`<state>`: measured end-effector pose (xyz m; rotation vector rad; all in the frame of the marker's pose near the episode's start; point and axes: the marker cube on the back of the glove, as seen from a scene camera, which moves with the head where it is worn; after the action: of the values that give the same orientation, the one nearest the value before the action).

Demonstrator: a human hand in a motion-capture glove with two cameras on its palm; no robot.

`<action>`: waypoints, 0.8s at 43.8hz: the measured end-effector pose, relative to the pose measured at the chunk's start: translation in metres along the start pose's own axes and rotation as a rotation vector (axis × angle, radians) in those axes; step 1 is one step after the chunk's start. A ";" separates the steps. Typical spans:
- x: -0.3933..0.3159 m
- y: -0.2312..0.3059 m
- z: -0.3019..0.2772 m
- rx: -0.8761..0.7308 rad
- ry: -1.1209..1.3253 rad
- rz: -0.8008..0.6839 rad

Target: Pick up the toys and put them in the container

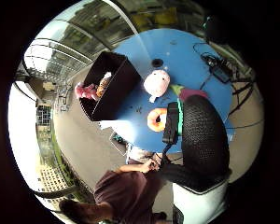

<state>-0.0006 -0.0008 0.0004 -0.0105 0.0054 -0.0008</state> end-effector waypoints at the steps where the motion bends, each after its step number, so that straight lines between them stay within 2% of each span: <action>1: 0.000 0.000 0.000 -0.003 0.007 -0.001; 9: 0.002 -0.002 0.002 -0.050 0.119 -0.014; 20: 0.010 -0.013 0.015 -0.136 0.052 0.009; 35: 0.046 -0.065 0.077 -0.223 -0.004 0.101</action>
<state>0.0456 -0.0653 0.0776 -0.2329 0.0016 0.1012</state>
